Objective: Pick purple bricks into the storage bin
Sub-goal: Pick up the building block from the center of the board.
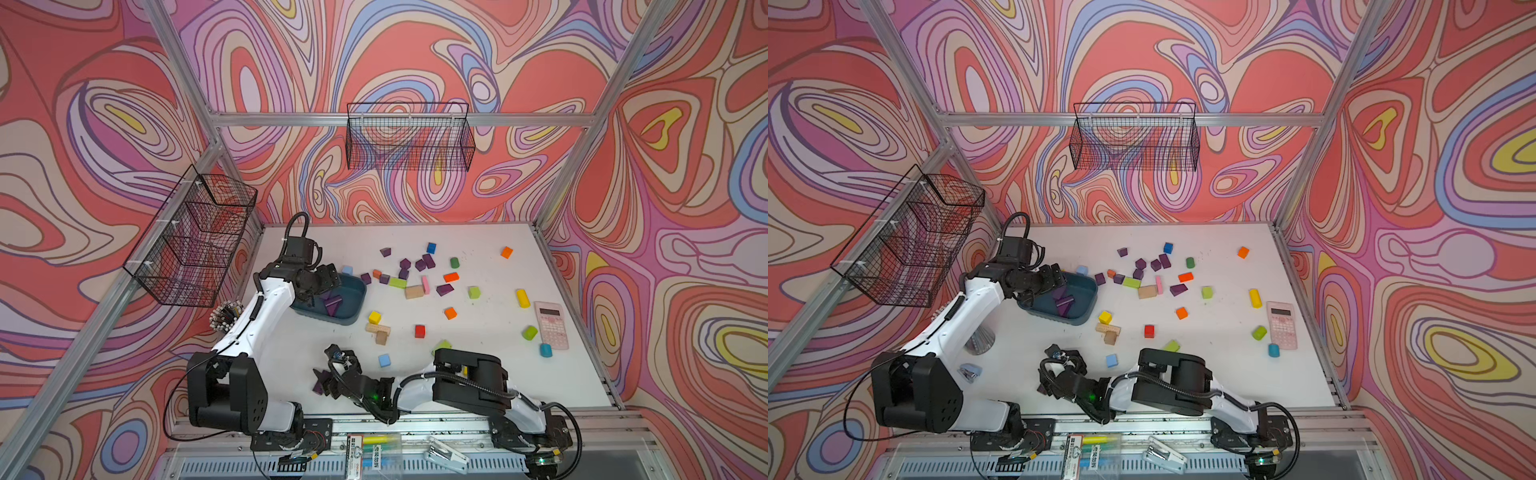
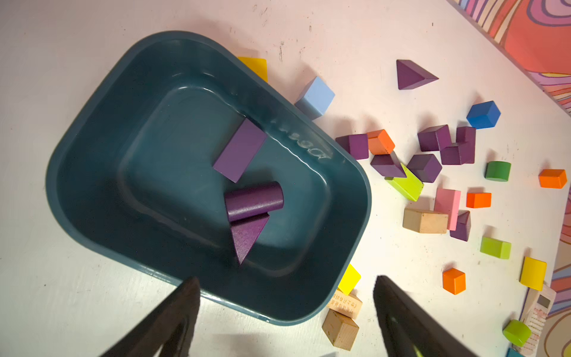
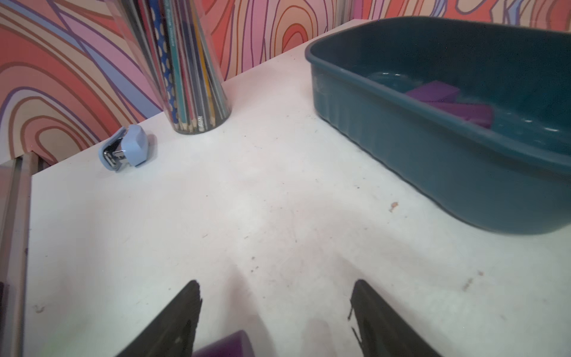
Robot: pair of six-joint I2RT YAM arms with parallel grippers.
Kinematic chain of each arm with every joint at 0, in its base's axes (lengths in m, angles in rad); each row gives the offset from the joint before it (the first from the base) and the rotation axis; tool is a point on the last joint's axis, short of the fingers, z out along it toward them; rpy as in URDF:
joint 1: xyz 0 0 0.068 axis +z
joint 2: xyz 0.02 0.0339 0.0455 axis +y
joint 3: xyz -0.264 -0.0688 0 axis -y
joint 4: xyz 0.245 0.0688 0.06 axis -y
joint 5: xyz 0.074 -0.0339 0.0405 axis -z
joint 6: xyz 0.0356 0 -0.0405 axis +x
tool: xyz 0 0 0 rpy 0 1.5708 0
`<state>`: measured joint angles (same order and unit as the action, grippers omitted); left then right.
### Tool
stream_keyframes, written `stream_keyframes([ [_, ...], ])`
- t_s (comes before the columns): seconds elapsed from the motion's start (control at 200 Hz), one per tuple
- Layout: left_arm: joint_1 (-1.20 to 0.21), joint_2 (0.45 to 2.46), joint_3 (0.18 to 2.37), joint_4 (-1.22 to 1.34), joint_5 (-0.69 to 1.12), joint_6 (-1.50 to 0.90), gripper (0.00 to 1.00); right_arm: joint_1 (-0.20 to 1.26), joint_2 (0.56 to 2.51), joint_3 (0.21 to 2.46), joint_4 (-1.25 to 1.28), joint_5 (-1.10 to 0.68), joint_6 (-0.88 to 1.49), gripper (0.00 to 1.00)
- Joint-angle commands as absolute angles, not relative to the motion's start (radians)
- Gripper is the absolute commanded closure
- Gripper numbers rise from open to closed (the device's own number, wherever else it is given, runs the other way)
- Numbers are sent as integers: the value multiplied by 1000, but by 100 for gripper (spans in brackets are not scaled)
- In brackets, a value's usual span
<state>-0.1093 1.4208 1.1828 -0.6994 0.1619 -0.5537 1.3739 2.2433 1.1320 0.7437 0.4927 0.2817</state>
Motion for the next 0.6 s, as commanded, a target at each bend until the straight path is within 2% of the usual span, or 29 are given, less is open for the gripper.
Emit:
stream_keyframes([
  [0.0, -109, 1399, 1166, -769, 169, -548, 9, 1344, 2228, 1037, 684, 534, 202, 20],
  [0.32, -129, 1333, 1139, -854, 159, -475, 12, 1339, 2029, 892, 716, 539, 167, 19],
  [0.596, -156, 1282, 1108, -890, 153, -445, 15, 1408, 1812, 842, 476, 420, 234, 21],
])
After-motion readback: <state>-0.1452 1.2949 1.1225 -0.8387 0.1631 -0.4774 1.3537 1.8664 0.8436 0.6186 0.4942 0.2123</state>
